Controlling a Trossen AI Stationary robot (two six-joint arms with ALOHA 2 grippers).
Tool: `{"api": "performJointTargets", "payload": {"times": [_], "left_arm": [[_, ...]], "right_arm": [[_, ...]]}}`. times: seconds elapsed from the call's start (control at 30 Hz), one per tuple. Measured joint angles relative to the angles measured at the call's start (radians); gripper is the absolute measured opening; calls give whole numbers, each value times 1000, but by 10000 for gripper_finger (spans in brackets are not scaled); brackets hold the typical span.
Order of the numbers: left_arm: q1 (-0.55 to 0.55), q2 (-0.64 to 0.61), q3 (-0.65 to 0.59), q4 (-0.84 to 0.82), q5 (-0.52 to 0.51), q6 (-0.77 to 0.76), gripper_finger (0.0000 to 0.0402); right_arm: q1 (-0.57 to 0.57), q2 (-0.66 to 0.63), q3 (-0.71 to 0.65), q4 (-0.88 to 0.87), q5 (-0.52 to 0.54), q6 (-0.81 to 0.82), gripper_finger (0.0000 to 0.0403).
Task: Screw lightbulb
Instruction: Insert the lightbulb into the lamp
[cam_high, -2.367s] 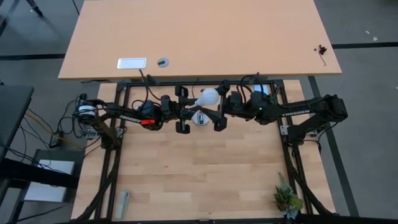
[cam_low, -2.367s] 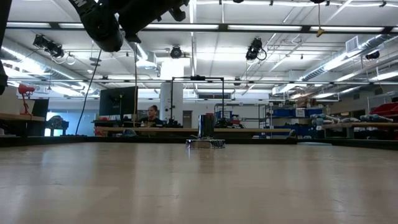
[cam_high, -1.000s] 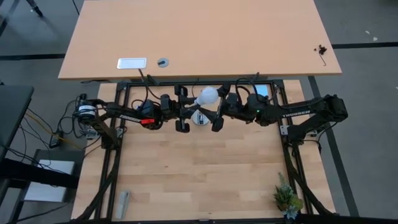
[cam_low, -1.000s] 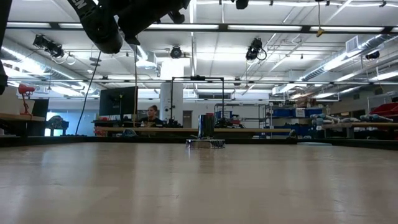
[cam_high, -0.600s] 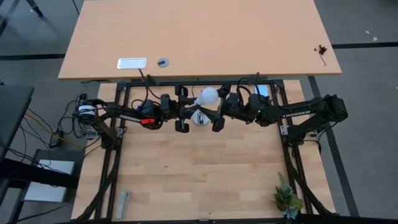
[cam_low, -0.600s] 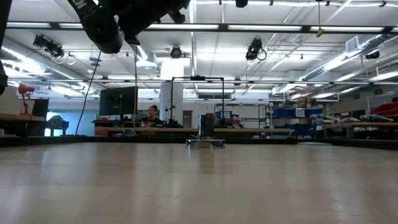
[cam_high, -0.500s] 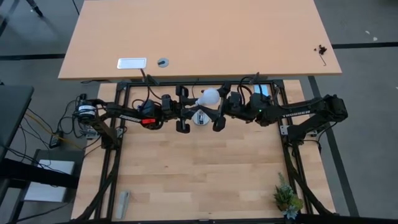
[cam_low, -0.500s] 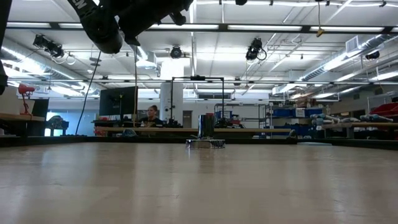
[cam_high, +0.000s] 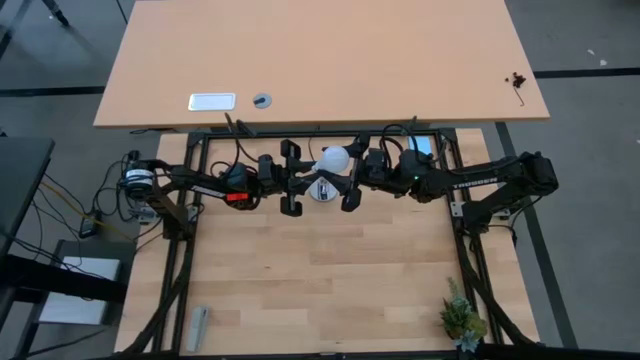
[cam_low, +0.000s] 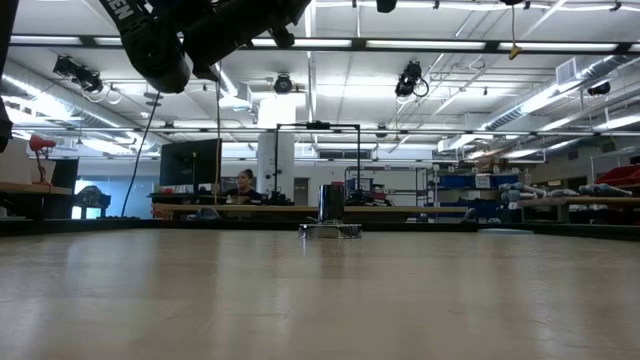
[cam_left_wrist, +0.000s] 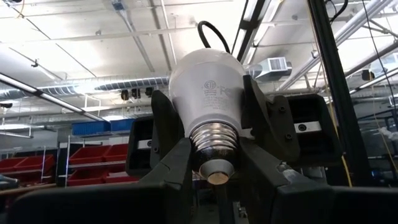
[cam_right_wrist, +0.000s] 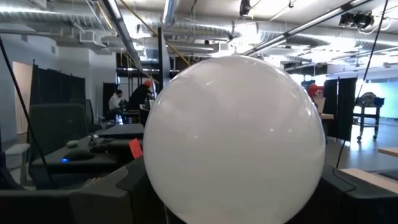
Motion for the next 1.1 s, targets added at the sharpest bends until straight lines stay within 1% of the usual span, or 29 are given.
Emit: {"api": "performJointTargets", "payload": {"times": [0.2,0.27,0.33,0.47,0.53,0.63,0.73,0.8,0.9,1.0,1.1], "left_arm": [[3,0,0,-26,-5,-3,93],[3,-1,0,-44,-9,4,108],[4,-2,0,-72,-18,24,131],[8,5,-6,-198,-66,31,169],[9,2,-6,-243,-97,38,177],[11,1,-5,-339,-133,50,179],[11,1,-5,-405,-164,58,175],[11,-7,-10,-437,-180,74,170],[14,-18,-34,-471,-209,82,155],[29,-50,-71,-469,-214,85,123],[54,-93,-107,-485,-217,76,77]], "right_arm": [[0,-2,0,-12,7,-3,260],[-3,-2,0,-17,7,-4,256],[-11,-2,0,-24,8,-5,254],[-27,-19,7,20,10,1,254],[-33,-18,7,4,10,-2,254],[-43,-26,2,-47,10,-8,248],[-61,-65,5,-128,19,-15,240],[-73,-82,5,-222,47,-16,236],[-90,-102,3,-319,59,-12,233],[-105,-118,5,-376,59,0,231],[-113,-107,-14,-415,59,22,230]]}}
